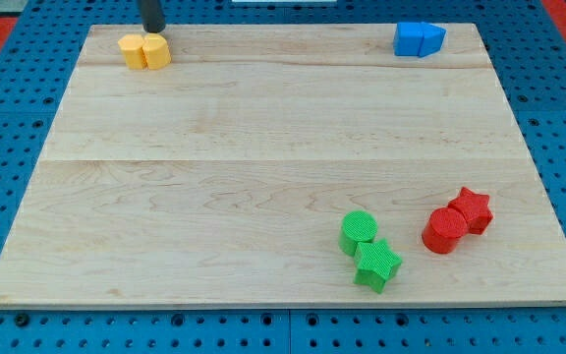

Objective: Move your arm towards top left

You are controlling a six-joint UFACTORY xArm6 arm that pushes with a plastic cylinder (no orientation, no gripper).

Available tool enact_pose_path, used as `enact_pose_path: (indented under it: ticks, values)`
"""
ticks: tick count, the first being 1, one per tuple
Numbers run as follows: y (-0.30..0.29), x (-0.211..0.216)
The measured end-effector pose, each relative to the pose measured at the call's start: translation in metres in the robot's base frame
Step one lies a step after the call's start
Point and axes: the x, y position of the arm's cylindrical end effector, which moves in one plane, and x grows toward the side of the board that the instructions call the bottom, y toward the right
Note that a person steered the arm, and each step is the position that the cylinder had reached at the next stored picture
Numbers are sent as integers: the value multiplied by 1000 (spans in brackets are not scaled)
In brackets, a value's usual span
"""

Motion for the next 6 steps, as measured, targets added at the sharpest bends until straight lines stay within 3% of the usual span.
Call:
enact_pose_path:
  ticks: [2,6]
  values:
    - [-47,0]
    - [-45,24]
